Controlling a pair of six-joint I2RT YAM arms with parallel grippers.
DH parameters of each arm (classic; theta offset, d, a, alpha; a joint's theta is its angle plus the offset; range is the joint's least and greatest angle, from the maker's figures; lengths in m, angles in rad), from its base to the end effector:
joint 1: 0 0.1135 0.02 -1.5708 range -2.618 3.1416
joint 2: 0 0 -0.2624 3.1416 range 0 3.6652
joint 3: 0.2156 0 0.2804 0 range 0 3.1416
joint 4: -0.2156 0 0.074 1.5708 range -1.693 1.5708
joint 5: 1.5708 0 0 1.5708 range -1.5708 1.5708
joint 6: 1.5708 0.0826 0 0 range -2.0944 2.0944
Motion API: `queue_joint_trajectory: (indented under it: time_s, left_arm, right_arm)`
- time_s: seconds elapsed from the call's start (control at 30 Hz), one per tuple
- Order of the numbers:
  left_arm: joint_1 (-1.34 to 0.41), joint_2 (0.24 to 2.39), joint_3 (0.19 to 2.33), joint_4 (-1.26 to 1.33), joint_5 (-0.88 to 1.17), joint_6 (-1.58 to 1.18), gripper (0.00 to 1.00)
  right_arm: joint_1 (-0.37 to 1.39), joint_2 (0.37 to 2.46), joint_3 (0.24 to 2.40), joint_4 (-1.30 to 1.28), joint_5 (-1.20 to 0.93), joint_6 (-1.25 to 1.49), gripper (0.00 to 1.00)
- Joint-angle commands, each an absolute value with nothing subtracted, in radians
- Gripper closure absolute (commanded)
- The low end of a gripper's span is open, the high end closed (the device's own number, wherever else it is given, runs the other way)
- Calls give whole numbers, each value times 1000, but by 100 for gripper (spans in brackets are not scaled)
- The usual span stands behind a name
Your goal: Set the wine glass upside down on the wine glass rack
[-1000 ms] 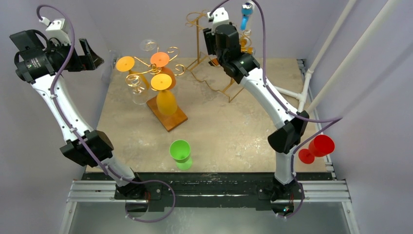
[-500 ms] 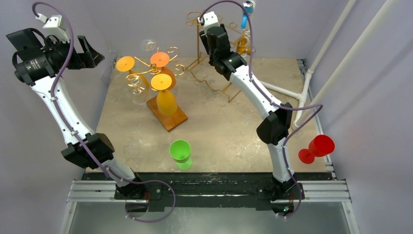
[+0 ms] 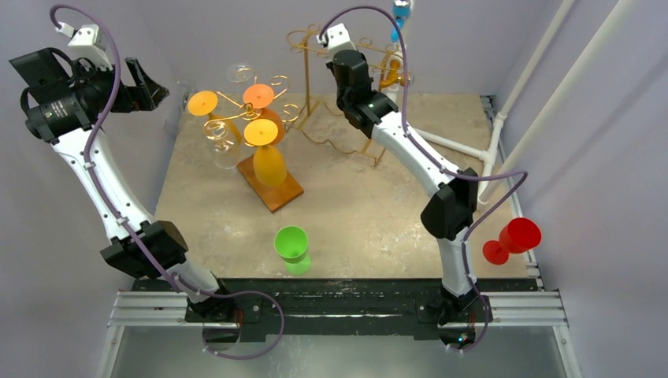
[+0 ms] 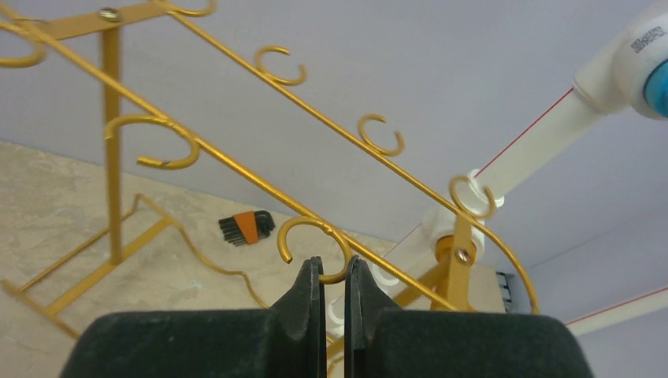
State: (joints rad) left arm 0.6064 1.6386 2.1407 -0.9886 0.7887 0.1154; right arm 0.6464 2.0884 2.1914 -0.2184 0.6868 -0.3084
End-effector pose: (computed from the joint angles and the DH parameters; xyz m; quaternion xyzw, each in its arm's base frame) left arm 0.3340 0.1604 0.4979 0.0001 0.8153 -0.1397 0.5619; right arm 0.4730 0.2913 0.4135 -0.1241 0.7274 -0.1425 0.6597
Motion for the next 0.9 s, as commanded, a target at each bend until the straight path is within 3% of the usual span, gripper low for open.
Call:
queue_joint_trajectory:
  time_s: [0.0, 0.27, 0.57, 0.87]
  left_arm:
    - [610, 1592, 2122, -936, 801, 103, 0]
    - [610, 1561, 2054, -902, 805, 105, 0]
    - [609, 1539, 1999, -850, 828, 85, 0]
    - [609, 1531, 1977, -785, 829, 51, 0]
  right_arm:
    - [713, 2024, 2156, -119, 646, -279, 100]
    - [776, 2102, 2280, -175, 729, -271, 100]
    - [801, 2056, 2202, -201, 862, -171, 100]
    - [885, 2137, 2370, -360, 972, -117, 100]
